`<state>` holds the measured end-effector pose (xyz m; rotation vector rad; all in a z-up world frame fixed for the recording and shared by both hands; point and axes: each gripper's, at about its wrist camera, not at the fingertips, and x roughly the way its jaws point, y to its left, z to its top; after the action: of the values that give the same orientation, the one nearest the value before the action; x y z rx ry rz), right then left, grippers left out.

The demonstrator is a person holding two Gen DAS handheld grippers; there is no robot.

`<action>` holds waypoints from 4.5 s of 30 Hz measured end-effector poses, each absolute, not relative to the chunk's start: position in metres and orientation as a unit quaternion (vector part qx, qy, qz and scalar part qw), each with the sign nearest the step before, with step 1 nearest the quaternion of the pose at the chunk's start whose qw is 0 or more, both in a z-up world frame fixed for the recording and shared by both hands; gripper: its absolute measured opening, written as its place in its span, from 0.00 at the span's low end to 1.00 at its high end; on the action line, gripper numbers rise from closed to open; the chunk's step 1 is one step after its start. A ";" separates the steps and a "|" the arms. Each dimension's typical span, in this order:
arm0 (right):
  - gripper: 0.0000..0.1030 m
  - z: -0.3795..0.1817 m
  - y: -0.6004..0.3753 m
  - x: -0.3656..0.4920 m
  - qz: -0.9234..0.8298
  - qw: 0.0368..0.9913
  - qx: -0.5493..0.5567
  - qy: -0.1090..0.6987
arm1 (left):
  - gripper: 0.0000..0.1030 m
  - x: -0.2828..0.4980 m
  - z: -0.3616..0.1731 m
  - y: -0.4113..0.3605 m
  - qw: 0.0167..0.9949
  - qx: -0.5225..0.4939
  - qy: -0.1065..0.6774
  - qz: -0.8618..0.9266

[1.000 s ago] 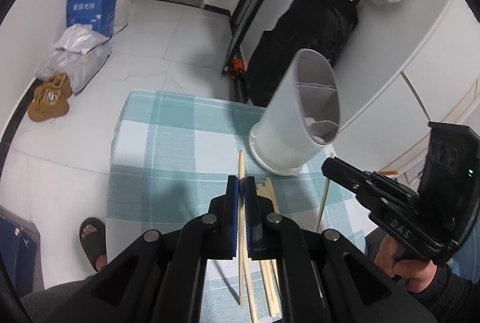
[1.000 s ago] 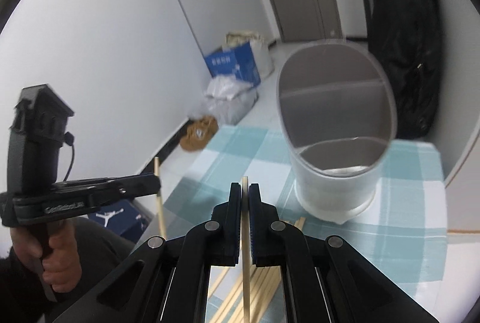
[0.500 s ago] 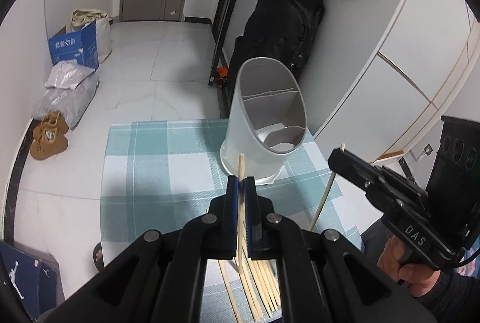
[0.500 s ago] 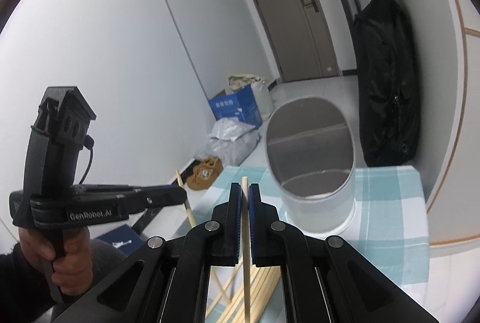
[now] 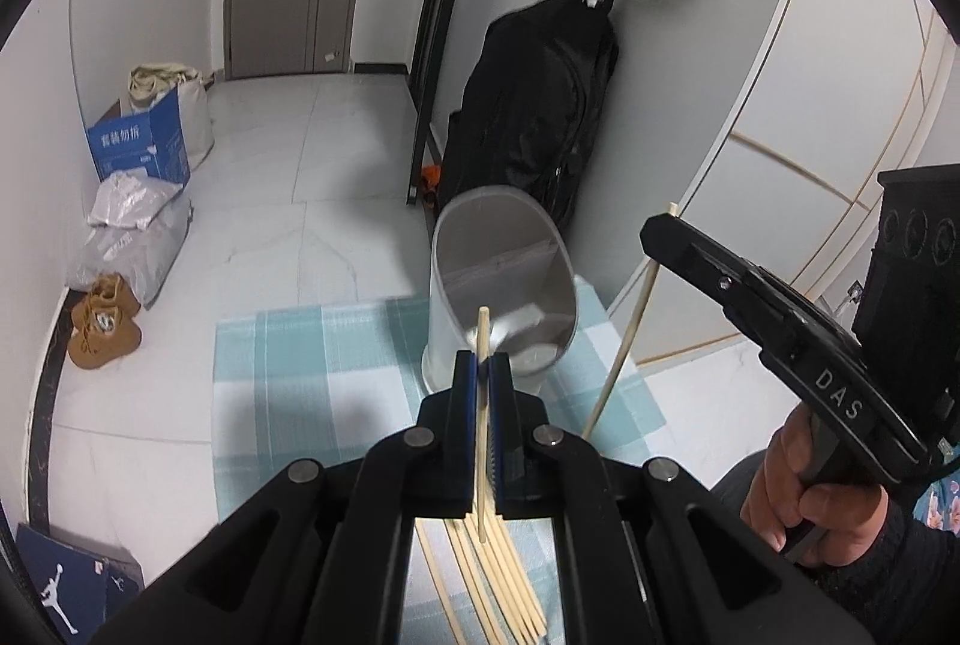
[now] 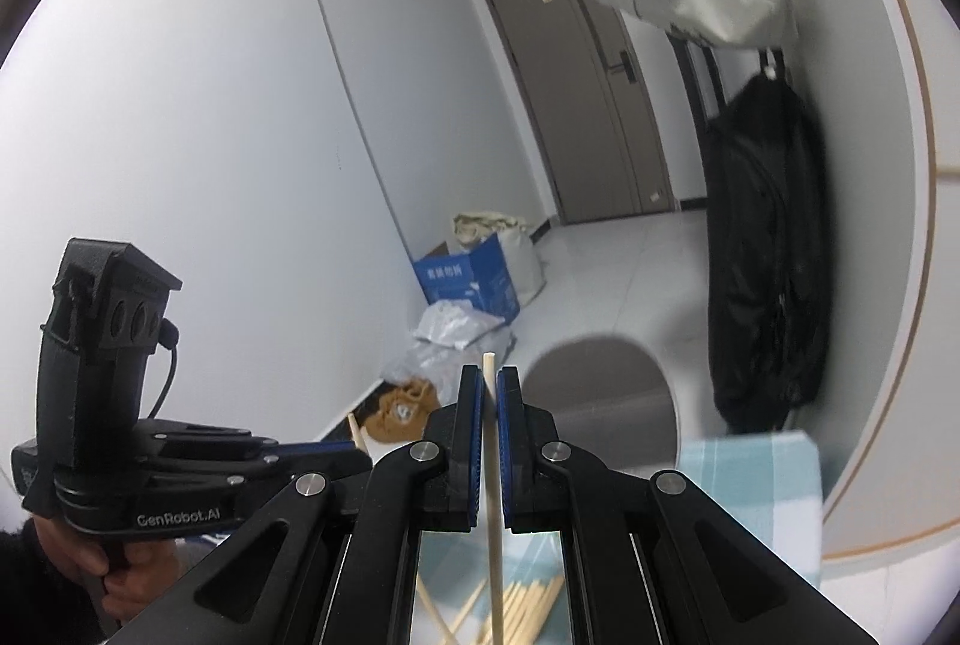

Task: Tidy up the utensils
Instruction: 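Carry both held chopsticks up over the white utensil holder, then open both grippers to drop the chopsticks into the holder, then move the left gripper back to the bundle and grasp another chopstick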

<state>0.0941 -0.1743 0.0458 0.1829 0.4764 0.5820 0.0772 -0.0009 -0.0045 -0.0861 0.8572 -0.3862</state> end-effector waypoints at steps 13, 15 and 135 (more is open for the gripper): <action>0.04 0.120 -0.173 0.146 0.282 0.942 0.073 0.169 | 0.00 0.126 0.064 -0.012 0.918 -0.024 0.347 -0.190; 0.04 0.127 -0.173 0.157 0.278 0.944 0.069 0.162 | 0.00 0.136 0.068 -0.011 0.920 -0.025 0.337 -0.200; 0.99 -0.068 -0.221 0.068 0.197 0.900 0.121 0.370 | 0.02 0.112 -0.179 -0.021 0.790 0.036 0.607 -0.080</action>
<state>0.0681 -0.2212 -0.0676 0.2509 0.7651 0.4086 0.1124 -0.0214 -0.1791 0.0778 1.3060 -0.1730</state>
